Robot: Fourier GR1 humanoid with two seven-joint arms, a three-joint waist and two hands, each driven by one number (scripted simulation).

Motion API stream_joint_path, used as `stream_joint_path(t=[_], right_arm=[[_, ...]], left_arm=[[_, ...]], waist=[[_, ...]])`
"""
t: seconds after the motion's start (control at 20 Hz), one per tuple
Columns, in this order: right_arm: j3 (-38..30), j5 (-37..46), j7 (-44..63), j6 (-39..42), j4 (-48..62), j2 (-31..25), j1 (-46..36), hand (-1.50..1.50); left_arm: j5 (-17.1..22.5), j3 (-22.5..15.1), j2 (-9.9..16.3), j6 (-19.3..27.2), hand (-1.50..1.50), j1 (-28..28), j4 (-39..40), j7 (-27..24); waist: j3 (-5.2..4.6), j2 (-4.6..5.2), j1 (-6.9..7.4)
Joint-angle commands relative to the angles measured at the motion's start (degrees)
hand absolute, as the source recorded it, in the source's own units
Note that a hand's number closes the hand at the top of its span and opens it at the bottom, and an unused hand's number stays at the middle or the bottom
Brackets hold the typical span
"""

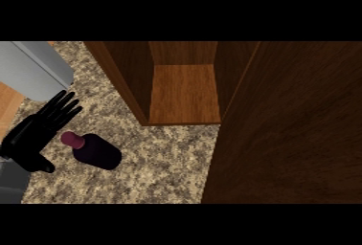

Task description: Pick up the wine, place it into the cabinet and close the cabinet

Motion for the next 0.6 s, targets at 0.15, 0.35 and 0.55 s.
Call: stream_joint_path(t=[0.15, 0.35, 0.55], right_arm=[[3.17, 6.75, 3.31, -0.67, -11.92, -3.60, 4.28, -1.50], [3.34, 7.84, 5.45, -3.79, -7.38, -0.92, -1.30, -1.50], [3.54, 5.89, 3.82, -3.11, -10.95, -3.99, 1.29, -1.50]], left_arm=[[-7.01, -1.63, -1.76, -1.51, -1.50, -1.27, 6.04, -6.93], [-13.02, -2.44, -4.00, -0.27, -1.50, -1.48, 12.22, -14.30], [-16.93, -2.15, -1.58, -1.22, -1.50, -4.31, 19.06, -20.11]], waist=[[0.04, -0.07, -0.06], [-0.04, 0.10, 0.08], [-0.04, 0.15, -0.60]])
